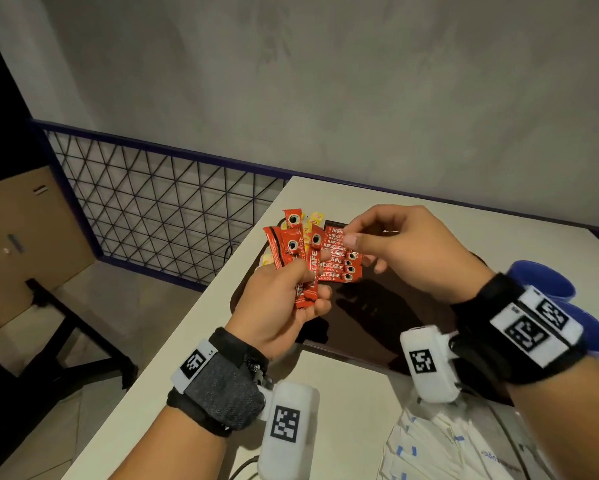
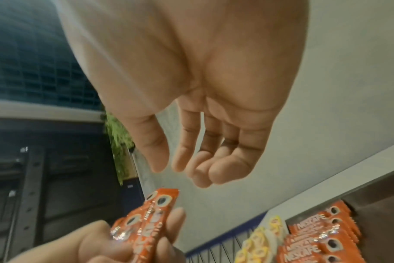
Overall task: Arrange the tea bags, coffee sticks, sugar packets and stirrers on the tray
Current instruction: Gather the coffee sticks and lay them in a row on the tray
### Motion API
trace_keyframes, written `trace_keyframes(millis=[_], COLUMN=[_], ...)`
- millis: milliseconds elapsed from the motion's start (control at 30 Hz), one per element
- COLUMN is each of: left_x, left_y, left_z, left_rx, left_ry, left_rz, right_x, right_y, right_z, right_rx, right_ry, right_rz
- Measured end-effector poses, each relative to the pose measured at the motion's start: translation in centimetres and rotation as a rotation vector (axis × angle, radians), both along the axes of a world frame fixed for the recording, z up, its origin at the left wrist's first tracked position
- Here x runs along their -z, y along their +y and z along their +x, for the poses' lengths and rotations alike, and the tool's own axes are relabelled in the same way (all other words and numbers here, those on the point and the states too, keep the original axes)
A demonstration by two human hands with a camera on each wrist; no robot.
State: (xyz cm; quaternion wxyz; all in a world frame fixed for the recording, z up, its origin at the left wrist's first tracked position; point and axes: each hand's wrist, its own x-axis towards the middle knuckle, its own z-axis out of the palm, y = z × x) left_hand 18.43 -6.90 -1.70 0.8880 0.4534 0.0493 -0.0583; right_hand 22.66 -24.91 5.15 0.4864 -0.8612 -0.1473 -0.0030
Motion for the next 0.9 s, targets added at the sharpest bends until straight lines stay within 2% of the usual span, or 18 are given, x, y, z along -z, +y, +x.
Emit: trace_keyframes(millis=[133, 267, 500, 667, 900], left_x=[-0.1, 0.1, 0.3, 0.6, 0.6], left_y=[-0.2, -0.4, 0.0, 0.3, 1.8], left_z=[-0.4, -0.4, 0.4, 0.7, 1.5], left_rx=[0.067, 0.029, -0.13, -0.235, -0.294], left_ry=[-0.038, -0.055, -0.036, -0.089, -0.044], left_rz=[0.079, 0.132, 0.054, 0.045, -0.007], right_x=[0.4, 0.6, 0.9, 1.6, 2.4], right_y=[-0.3, -0.7, -2.4, -2.7, -3.0], right_z=[-0.9, -1.2, 0.1, 0.2, 1.9], right_rx=[0.008, -0.048, -0.049, -0.033, 0.094], right_ry=[0.038, 0.066, 0.099, 0.173, 0.158], right_rz=[0.123, 0.239, 0.217, 0.162, 0.12])
